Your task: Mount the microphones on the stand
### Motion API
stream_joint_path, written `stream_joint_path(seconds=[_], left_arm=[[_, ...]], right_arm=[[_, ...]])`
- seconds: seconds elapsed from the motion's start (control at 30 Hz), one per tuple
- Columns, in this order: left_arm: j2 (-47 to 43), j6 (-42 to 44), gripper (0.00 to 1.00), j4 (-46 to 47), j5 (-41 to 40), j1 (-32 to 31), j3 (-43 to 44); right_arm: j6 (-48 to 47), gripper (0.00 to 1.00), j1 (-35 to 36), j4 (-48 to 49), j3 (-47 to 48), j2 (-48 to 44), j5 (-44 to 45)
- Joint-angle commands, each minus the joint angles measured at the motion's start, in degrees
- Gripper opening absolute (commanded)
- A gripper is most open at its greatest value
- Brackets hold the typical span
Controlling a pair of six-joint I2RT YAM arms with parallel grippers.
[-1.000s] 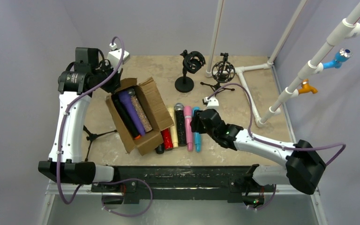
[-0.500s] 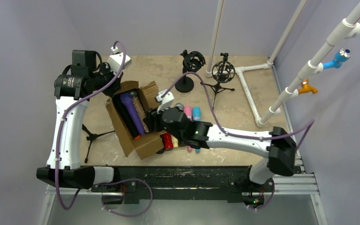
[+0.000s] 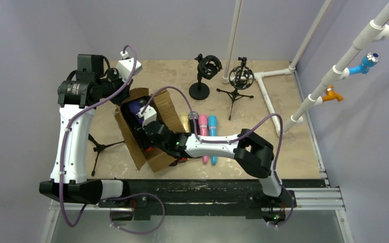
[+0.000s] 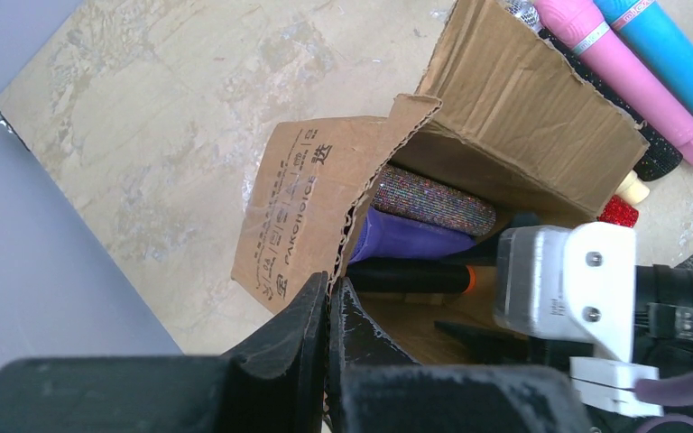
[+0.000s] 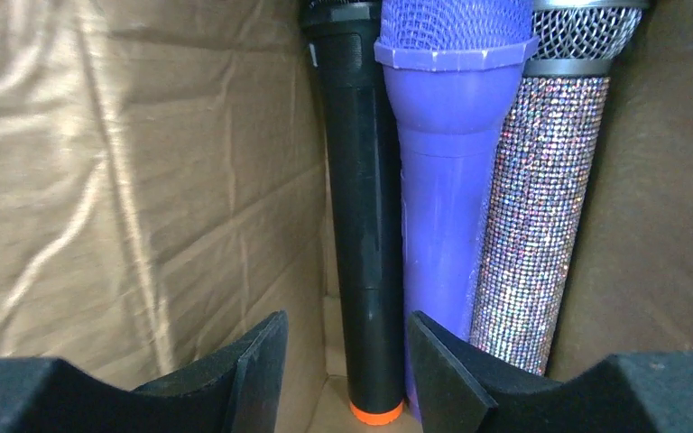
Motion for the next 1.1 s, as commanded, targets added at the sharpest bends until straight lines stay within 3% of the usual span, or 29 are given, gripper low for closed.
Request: stream_joint_path(seconds=[0.0,0.4,0.63,0.9,1.0,1.07], left_arm=[[-2.47,0.64,0.0,2.36,1.8,-0.09,1.14],[-3.77,0.92,0.0,3.47,2.91,-0.09,-1.15],[-3.78,1.0,0.0,3.52,4.05,-0.1,-1.7],[-4.1,1.17,0.0,3.39,4.98,-0.12,-2.18],[-4.22,1.35,0.0,3.42,5.0,-0.09,-2.43],[-4.28,1.44,0.0,3.38,4.97,-0.09,-2.54]], right_arm=[[-1.4,0.54,-0.43,3.28,4.74,0.91,3.78],[-2.34,0.49,-2.18,3.72,5.28,2.26,6.36],[-2.75,0.4,-2.68,2.59,9.89,6.63,5.61],[0.7,0.34,-1.94,-0.38,14.5,11.25,10.67],[-0.28,0.34,-0.74,0.25,15.73,12.02,11.97],[-1.56,0.4,0.12,0.96,16.45,12.44,12.53]])
